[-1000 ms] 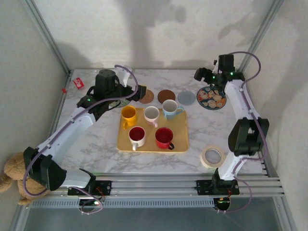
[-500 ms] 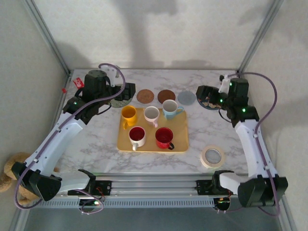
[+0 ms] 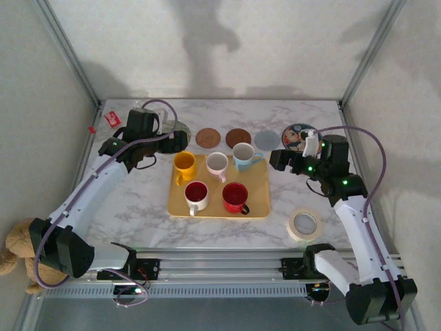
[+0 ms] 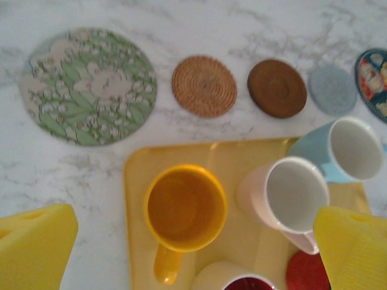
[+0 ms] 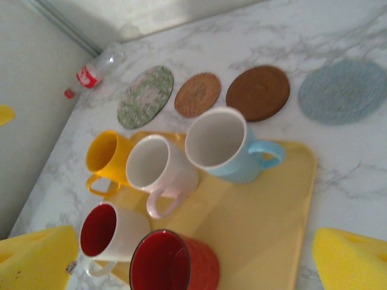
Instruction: Place the cup by the coaster
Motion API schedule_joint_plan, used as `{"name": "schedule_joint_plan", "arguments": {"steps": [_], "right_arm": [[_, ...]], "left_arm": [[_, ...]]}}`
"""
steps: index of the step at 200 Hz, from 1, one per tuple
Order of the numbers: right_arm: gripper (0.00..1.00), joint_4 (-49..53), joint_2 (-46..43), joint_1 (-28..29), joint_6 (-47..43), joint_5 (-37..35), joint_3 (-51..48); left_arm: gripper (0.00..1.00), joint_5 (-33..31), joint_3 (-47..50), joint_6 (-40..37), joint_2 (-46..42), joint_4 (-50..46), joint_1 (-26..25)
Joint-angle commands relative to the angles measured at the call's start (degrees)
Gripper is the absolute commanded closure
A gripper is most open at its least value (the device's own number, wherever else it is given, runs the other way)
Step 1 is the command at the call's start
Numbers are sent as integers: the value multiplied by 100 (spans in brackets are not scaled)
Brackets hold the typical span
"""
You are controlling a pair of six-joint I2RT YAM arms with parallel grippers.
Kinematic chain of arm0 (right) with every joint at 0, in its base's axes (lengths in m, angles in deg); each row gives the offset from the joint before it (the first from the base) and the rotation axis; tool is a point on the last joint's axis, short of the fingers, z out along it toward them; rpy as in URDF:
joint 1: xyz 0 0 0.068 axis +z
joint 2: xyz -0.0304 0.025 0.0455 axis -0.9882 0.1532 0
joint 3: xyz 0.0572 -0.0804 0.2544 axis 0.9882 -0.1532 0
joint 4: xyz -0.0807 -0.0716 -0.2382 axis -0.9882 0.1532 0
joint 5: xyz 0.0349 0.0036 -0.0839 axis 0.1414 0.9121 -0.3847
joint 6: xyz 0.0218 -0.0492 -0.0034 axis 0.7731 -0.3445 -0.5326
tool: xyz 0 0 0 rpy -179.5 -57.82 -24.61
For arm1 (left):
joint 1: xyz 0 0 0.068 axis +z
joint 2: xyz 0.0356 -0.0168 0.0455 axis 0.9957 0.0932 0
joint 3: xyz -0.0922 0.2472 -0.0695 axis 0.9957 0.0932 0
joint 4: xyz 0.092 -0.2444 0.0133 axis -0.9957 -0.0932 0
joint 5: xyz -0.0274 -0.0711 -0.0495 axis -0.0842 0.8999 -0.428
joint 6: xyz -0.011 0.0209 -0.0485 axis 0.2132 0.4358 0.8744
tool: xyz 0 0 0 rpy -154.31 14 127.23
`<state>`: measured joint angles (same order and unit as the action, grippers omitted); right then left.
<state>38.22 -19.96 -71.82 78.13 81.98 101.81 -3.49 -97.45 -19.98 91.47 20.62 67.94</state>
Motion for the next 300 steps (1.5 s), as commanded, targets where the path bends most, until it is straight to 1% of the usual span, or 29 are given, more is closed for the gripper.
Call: {"name": "schedule_joint_plan", "arguments": {"steps": [1,19,49,96,117,133,151,170,194,221,257,300], "right_arm": [[1,-212,57,198,-200,176,-94],[1,-263,249,295,-256,308,-35],[1,-215,694,478,-297,239,172],[1,-415,1202,865,-294,53,324],[1,-612,1423,1009,-200,-113,308],[1,-978,1437,1054,32,-257,182],[1,-1250,1488,1072,199,-251,168],[1,-1273,1565,1149,142,-260,252],[1,-1379,1562,1257,10,-182,261],[1,-1337,1638,1403,-137,-94,311],[1,-1367,1660,1565,-139,-219,289],[1,-1291,1719,1587,-45,-537,272]], "left_arm": [[1,408,119,-95,120,-132,150],[2,439,163,-252,254,-316,168],[3,426,254,-507,427,-641,188],[3,380,394,-784,547,-1015,186],[5,357,309,-883,743,-1323,179],[6,210,315,-861,809,-1420,160],[8,219,404,-789,853,-1404,159],[8,251,442,-794,870,-1418,101],[8,376,453,-999,814,-1570,54],[10,416,540,-1041,852,-1615,36],[10,387,656,-955,932,-1530,-12],[11,458,663,-1033,1111,-1431,-97]]}}
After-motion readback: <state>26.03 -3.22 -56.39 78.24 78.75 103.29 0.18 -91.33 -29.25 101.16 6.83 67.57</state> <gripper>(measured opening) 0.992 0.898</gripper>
